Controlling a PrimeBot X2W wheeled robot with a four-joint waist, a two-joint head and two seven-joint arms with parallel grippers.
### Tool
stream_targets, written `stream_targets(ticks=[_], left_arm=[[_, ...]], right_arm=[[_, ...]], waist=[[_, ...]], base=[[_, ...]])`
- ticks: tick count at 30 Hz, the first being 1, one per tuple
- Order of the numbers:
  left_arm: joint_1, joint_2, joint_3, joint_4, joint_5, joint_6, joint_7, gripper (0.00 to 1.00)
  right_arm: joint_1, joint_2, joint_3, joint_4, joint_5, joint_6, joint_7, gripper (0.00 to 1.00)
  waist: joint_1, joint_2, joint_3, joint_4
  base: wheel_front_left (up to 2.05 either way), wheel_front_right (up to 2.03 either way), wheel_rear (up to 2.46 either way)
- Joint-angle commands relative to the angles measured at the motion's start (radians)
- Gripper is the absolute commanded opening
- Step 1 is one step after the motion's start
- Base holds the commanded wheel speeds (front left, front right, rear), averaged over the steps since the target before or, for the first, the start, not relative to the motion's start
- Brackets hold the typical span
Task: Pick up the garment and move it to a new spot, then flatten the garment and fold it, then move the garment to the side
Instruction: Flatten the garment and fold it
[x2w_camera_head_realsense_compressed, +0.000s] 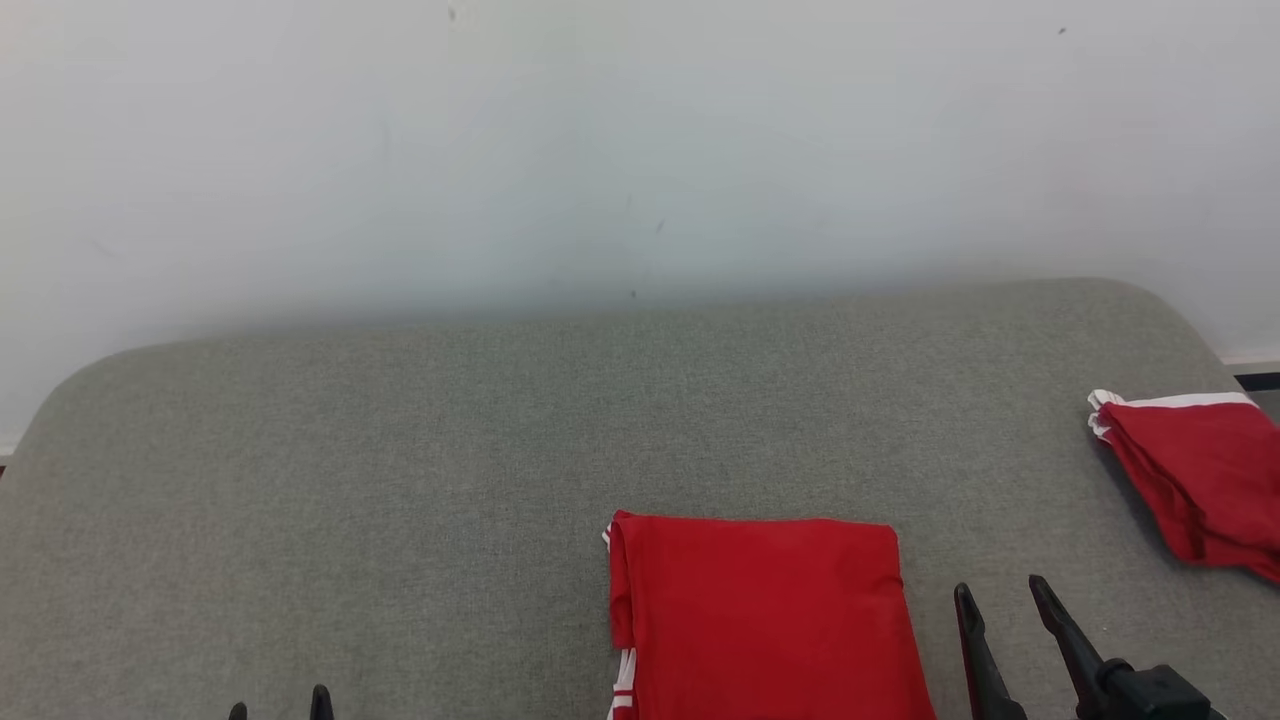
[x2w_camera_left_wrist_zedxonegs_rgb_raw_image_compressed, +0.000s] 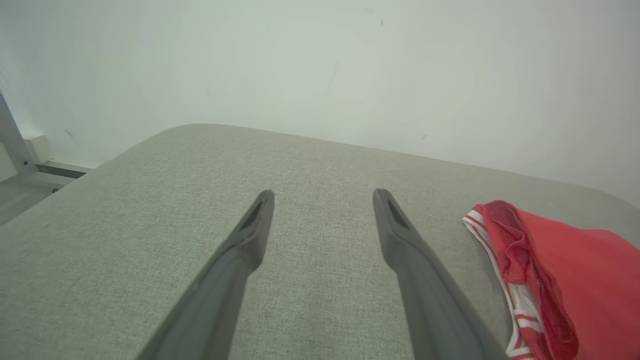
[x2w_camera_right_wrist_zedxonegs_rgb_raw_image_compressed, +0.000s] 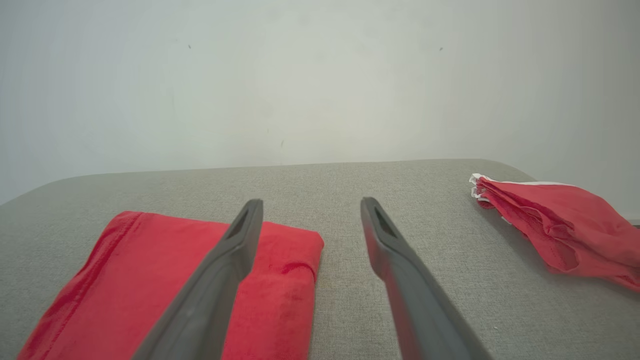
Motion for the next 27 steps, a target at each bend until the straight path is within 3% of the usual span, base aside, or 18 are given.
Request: stream_targets(ticks=[1,27], left_arm=[[0.014,-0.001,0.008,0.016,0.007,-0.004,-0.004,1.00],[-0.012,-0.001,0.033,0.078,0.039,-0.023,-0.004,1.00]], right_arm=[[0.009,-0.012,0.002,0.000,0.008,-0.002,-0.004,1.00],[0.004,-0.010,0.003,0.008,0.025,-0.002,-0.005,1.00]], waist=[[0.0001,0.0000,-0.014,-0.007],[0.0001,0.0000,0.006,0.000]], base=[[0.00,0.00,0.00],[0.00,0.00,0.00]])
